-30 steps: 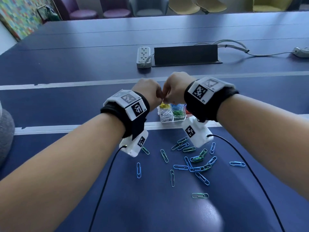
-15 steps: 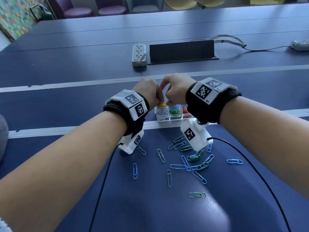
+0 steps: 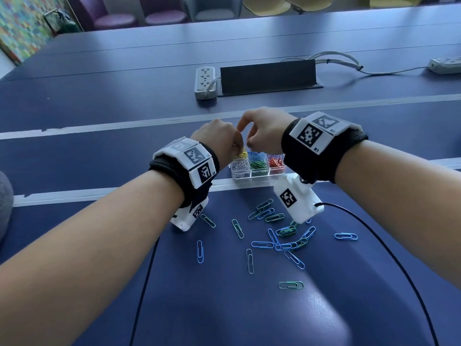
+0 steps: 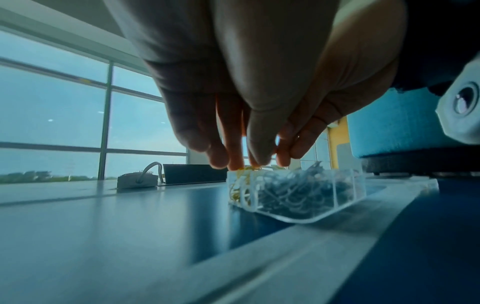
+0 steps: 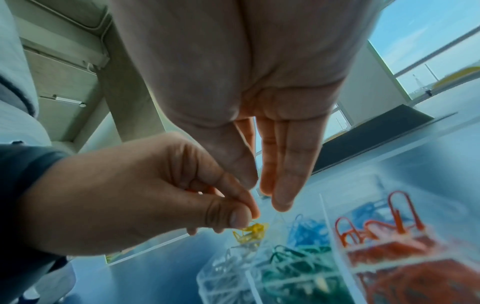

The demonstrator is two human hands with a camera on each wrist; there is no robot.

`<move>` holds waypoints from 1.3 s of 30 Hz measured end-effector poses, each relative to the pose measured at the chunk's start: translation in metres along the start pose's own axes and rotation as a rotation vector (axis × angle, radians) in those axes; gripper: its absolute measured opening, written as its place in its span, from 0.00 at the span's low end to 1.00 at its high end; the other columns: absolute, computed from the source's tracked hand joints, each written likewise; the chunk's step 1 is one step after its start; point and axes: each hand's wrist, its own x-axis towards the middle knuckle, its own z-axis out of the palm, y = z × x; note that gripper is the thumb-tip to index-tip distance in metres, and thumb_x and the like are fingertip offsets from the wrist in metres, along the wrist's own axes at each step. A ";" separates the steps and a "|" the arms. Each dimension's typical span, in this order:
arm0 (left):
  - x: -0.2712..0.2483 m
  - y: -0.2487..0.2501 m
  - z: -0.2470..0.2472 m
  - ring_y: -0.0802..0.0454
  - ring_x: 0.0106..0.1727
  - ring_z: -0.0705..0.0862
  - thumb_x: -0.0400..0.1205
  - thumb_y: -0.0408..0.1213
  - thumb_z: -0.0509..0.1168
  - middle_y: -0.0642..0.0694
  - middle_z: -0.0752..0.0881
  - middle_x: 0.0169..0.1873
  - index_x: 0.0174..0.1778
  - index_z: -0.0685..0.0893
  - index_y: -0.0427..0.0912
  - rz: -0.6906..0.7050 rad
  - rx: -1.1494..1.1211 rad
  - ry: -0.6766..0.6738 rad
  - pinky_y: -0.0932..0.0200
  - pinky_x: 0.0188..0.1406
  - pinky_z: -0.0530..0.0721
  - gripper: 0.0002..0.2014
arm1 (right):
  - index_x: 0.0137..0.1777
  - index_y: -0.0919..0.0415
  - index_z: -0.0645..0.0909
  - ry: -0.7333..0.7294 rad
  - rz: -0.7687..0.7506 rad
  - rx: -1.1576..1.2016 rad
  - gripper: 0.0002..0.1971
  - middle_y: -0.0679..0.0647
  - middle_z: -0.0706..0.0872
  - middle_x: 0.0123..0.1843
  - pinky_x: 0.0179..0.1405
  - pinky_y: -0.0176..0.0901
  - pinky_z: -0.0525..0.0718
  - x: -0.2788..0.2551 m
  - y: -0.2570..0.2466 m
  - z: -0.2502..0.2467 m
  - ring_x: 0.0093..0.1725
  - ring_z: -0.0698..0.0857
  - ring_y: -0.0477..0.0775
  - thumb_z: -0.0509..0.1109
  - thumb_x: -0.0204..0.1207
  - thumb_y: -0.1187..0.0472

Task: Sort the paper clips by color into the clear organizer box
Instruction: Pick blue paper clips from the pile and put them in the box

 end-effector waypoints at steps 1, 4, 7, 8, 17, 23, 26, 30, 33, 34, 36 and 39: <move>-0.001 -0.001 0.000 0.43 0.51 0.85 0.79 0.36 0.63 0.45 0.90 0.50 0.49 0.91 0.49 0.005 -0.017 0.013 0.52 0.56 0.82 0.11 | 0.64 0.51 0.79 0.016 -0.014 -0.029 0.19 0.52 0.84 0.59 0.53 0.44 0.81 -0.001 0.001 -0.002 0.58 0.83 0.55 0.64 0.75 0.67; -0.005 -0.004 -0.003 0.51 0.41 0.81 0.79 0.39 0.66 0.47 0.90 0.48 0.51 0.90 0.48 0.023 -0.083 0.071 0.59 0.50 0.78 0.09 | 0.56 0.49 0.84 0.055 -0.068 -0.100 0.17 0.49 0.85 0.48 0.49 0.40 0.82 -0.008 0.005 -0.009 0.48 0.82 0.52 0.62 0.74 0.67; -0.014 -0.010 -0.009 0.55 0.36 0.78 0.78 0.38 0.68 0.47 0.89 0.42 0.47 0.90 0.45 0.040 -0.127 0.087 0.64 0.43 0.75 0.07 | 0.48 0.51 0.88 0.027 -0.153 -0.191 0.16 0.46 0.82 0.35 0.46 0.37 0.80 -0.022 0.010 -0.010 0.43 0.83 0.52 0.62 0.72 0.68; -0.018 -0.012 -0.011 0.55 0.35 0.78 0.78 0.38 0.68 0.47 0.89 0.39 0.46 0.90 0.45 0.033 -0.132 0.072 0.65 0.42 0.74 0.06 | 0.47 0.53 0.89 -0.009 -0.185 -0.224 0.15 0.47 0.83 0.35 0.46 0.36 0.80 -0.028 0.010 -0.009 0.42 0.84 0.52 0.63 0.72 0.68; -0.058 -0.023 -0.010 0.68 0.25 0.80 0.74 0.40 0.72 0.59 0.81 0.21 0.41 0.90 0.49 -0.022 -0.096 -0.318 0.75 0.31 0.74 0.02 | 0.52 0.53 0.89 -0.284 -0.279 -0.349 0.14 0.44 0.84 0.35 0.48 0.33 0.81 -0.052 0.008 0.025 0.44 0.86 0.49 0.71 0.69 0.67; -0.075 -0.023 -0.010 0.68 0.30 0.79 0.69 0.38 0.76 0.57 0.88 0.31 0.42 0.91 0.53 0.028 -0.100 -0.420 0.73 0.35 0.75 0.07 | 0.50 0.50 0.87 -0.287 -0.313 -0.367 0.14 0.47 0.89 0.40 0.41 0.33 0.78 -0.056 0.009 0.031 0.40 0.83 0.49 0.68 0.71 0.67; -0.080 -0.021 -0.006 0.68 0.31 0.79 0.67 0.40 0.79 0.54 0.89 0.35 0.43 0.91 0.52 0.064 -0.058 -0.461 0.78 0.31 0.73 0.10 | 0.50 0.50 0.88 -0.269 -0.312 -0.343 0.15 0.45 0.85 0.35 0.44 0.34 0.77 -0.058 0.010 0.032 0.40 0.82 0.50 0.67 0.71 0.67; -0.083 -0.022 -0.004 0.57 0.36 0.82 0.67 0.40 0.79 0.51 0.90 0.38 0.40 0.92 0.52 0.059 -0.026 -0.441 0.65 0.41 0.81 0.07 | 0.50 0.48 0.89 -0.225 -0.337 -0.307 0.17 0.50 0.87 0.42 0.50 0.36 0.79 -0.059 0.011 0.035 0.41 0.79 0.50 0.62 0.72 0.66; -0.086 -0.020 -0.007 0.63 0.32 0.81 0.69 0.41 0.76 0.55 0.87 0.31 0.36 0.90 0.51 0.063 -0.004 -0.427 0.67 0.37 0.79 0.02 | 0.49 0.51 0.88 -0.215 -0.323 -0.293 0.16 0.49 0.85 0.41 0.50 0.36 0.77 -0.060 0.009 0.035 0.42 0.78 0.50 0.62 0.72 0.66; -0.087 -0.020 -0.008 0.66 0.30 0.80 0.70 0.40 0.75 0.57 0.85 0.27 0.34 0.88 0.50 0.061 -0.007 -0.408 0.71 0.35 0.77 0.02 | 0.49 0.52 0.87 -0.206 -0.309 -0.293 0.14 0.47 0.83 0.39 0.50 0.37 0.77 -0.061 0.008 0.035 0.42 0.77 0.50 0.61 0.72 0.66; -0.088 -0.021 -0.010 0.69 0.28 0.79 0.72 0.37 0.72 0.59 0.83 0.25 0.34 0.84 0.51 0.045 -0.040 -0.373 0.75 0.33 0.74 0.05 | 0.50 0.54 0.83 -0.192 -0.281 -0.288 0.12 0.47 0.79 0.36 0.50 0.41 0.79 -0.062 0.007 0.036 0.43 0.76 0.53 0.60 0.74 0.65; -0.088 -0.025 -0.011 0.69 0.31 0.79 0.74 0.34 0.71 0.56 0.87 0.32 0.44 0.83 0.51 -0.008 -0.107 -0.349 0.70 0.38 0.76 0.08 | 0.51 0.53 0.79 -0.198 -0.283 -0.292 0.09 0.46 0.77 0.34 0.46 0.42 0.77 -0.062 0.007 0.038 0.43 0.75 0.55 0.60 0.75 0.62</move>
